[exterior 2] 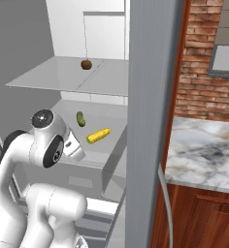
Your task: Place the corn in the correct fridge rack based on whether it is a fruit or vegetable. Finally, close the fridge door.
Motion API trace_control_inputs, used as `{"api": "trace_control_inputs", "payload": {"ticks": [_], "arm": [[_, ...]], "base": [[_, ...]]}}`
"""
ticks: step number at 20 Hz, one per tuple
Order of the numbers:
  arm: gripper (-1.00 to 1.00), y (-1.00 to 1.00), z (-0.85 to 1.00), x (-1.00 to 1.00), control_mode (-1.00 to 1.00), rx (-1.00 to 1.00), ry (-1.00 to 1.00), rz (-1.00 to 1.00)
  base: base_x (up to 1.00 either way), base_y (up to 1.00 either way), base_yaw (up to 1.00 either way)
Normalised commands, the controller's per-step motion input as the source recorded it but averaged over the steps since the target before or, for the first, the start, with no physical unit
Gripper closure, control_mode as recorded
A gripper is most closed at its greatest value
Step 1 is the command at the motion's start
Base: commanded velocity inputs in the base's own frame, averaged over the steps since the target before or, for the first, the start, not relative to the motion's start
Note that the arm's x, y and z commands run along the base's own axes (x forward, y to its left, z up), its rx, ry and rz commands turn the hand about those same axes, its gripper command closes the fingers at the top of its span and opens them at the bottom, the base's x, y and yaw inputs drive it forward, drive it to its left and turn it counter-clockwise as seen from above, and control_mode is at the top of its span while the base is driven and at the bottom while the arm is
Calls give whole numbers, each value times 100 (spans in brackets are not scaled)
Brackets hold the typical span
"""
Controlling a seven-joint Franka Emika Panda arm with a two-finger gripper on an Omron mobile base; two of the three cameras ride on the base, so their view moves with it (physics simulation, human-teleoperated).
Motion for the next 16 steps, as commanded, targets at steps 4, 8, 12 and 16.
{"api": "trace_control_inputs", "payload": {"ticks": [4,8,12,16], "arm": [[-100,0,0,-4,100,0,0,0],[-100,0,0,0,100,0,0,0],[-100,0,0,0,100,0,0,0],[-100,0,0,0,100,0,0,0]], "base": [[-31,1,0],[-92,4,0],[-79,30,-1],[-59,30,0]]}}
